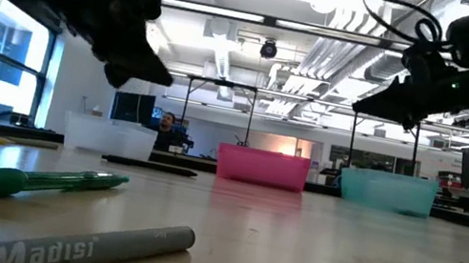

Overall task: Sort crayons/erasers/pens/pencils in bins
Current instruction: Put the gray crayon into the transparent bin

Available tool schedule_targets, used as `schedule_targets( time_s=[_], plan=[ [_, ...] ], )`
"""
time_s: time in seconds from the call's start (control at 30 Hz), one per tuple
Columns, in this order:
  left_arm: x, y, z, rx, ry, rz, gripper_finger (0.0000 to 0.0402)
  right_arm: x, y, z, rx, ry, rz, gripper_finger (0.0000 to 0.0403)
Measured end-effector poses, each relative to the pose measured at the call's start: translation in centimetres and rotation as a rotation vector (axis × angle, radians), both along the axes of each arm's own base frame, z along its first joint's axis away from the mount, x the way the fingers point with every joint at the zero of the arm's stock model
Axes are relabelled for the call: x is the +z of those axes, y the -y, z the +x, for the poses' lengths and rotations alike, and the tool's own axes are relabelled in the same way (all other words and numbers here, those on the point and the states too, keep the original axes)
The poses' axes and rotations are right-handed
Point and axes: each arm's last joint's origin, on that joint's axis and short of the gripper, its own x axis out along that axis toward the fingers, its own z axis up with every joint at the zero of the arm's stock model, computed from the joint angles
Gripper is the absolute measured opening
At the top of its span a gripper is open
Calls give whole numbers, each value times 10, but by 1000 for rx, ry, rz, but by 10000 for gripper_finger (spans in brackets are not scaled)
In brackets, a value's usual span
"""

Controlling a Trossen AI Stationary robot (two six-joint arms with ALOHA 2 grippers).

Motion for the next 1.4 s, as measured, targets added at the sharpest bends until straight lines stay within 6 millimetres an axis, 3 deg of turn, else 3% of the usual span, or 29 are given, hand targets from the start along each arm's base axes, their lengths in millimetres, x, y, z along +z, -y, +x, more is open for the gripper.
schedule_targets(
  time_s=[0.2,0.33,0.6,0.9,1.4],
  plan=[
    [30,1,-21,146,-296,-106,0,-10,-28,3,81,3,-14,0],
    [40,2,-39,254,-475,-187,0,-14,-44,6,141,-19,-26,0],
    [30,-4,-60,427,-694,-313,0,-14,-66,8,147,-16,-32,0],
    [20,-44,-68,485,-755,-398,5,-14,-78,7,176,-28,-80,0],
    [-6,-80,-78,575,-915,-447,150,-13,-79,7,185,-20,-91,0]
  ],
)
